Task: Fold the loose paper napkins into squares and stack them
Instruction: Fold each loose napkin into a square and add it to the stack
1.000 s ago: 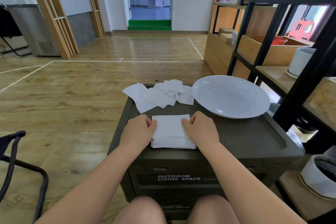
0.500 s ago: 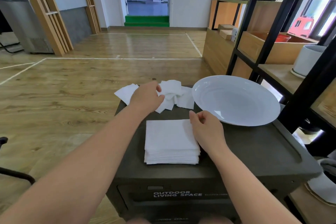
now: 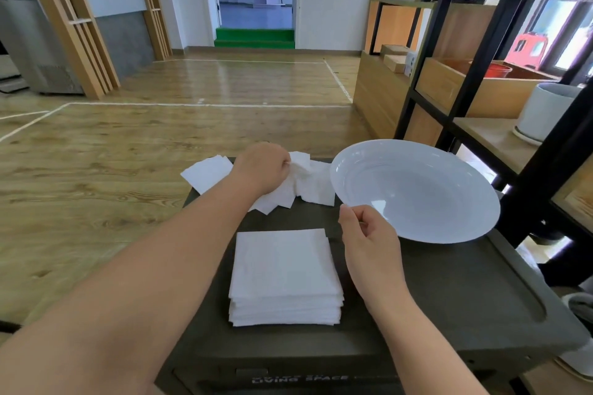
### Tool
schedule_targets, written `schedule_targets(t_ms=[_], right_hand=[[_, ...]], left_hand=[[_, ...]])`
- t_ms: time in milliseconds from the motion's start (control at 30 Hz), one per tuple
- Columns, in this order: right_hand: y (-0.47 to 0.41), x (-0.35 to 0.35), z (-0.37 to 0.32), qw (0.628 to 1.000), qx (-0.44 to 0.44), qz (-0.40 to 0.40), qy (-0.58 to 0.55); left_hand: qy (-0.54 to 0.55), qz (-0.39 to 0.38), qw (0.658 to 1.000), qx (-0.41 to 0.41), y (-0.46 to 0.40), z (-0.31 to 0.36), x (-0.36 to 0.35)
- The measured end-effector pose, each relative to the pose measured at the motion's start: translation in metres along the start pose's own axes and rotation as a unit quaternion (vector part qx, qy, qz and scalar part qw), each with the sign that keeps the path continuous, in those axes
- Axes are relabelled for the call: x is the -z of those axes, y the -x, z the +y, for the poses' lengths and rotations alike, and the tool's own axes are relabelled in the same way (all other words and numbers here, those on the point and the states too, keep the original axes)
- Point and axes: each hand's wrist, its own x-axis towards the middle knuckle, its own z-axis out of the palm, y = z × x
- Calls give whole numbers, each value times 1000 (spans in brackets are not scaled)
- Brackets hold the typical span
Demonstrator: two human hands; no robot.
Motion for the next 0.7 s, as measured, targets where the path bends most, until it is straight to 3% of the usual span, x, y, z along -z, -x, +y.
schedule_targets(t_ms=[233,333,400,433,500,600,700], right_hand=[[3,1,-20,1000,-22,0,2],[8,-3,-33,999,-32,-8,-15],[12,-5,-41,999,-43,-21,-24],[13,-5,-46,997,-54,-37,-32],[13,-6,-56,991,-76,-90,-60],[11,-5,-72,984,-94,-140,-50],[15,-3,-78,987,-75,-137,-49]], left_hand=[[27,-40,998,-28,56,-2,35],[70,25,997,26,83,-1,52],[156,96,979,88,98,-1,64],[234,125,956,125,106,1,71],[423,134,877,185,122,9,85],[595,60,768,229,142,23,99],[630,16,738,243,156,28,100]])
